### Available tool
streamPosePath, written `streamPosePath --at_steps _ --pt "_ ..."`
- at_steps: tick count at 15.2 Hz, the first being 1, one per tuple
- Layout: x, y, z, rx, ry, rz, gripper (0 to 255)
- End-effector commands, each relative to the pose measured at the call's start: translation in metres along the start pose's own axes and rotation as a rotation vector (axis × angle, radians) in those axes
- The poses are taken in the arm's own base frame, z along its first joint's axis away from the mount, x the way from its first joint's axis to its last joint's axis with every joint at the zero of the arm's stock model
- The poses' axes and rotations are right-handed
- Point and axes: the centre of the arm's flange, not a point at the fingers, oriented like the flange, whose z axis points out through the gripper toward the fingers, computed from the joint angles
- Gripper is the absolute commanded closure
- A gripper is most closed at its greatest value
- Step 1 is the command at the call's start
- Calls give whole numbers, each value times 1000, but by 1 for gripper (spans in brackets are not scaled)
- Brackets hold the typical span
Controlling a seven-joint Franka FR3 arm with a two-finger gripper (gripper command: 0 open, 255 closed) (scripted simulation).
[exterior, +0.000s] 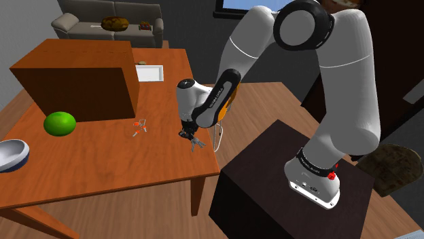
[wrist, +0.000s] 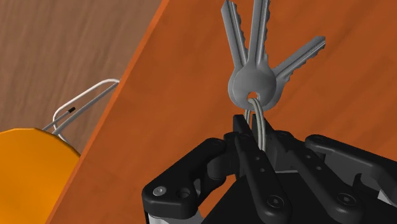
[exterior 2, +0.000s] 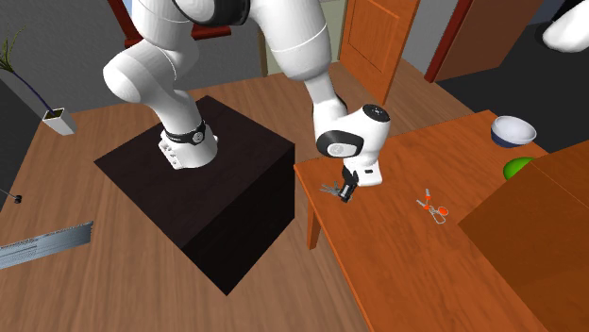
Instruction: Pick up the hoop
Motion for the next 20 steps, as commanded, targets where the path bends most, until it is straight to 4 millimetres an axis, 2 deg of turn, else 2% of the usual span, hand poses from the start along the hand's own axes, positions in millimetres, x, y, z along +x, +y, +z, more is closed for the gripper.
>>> streamPosePath --at_steps 1,6,20 --pt "0 0 0 0 0 0 255" --pt "0 1 -1 0 0 0 255" --pt "-1 7 -74 0 0 0 255"
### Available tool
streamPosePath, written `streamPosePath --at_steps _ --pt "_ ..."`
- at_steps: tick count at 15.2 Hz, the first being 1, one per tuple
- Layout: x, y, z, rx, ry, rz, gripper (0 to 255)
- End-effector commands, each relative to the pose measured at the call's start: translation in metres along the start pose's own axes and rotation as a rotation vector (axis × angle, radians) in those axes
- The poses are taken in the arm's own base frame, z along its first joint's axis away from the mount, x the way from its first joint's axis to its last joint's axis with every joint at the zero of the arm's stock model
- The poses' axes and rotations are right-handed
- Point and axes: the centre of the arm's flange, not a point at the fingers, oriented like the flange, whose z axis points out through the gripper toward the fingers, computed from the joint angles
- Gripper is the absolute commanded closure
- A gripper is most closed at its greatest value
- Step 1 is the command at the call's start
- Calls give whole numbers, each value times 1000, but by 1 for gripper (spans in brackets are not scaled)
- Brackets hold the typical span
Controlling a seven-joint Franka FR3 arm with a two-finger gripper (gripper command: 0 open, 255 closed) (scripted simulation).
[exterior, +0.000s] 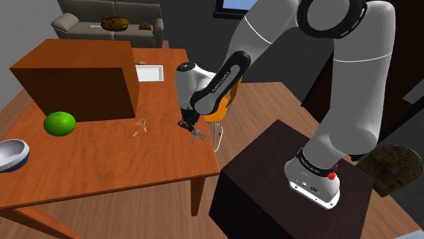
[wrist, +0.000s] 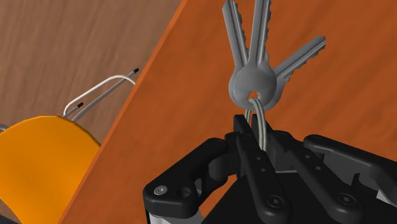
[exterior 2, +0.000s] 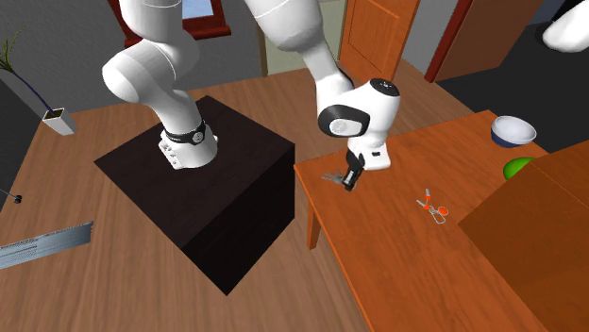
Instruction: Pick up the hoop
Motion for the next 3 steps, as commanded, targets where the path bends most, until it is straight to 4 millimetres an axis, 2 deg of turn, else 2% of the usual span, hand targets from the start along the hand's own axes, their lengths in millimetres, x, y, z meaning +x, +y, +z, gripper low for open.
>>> streamPosePath --at_steps 1,3 --pt "-1 2 -11 0 0 0 255" --pt "-1 2 -11 0 0 0 255"
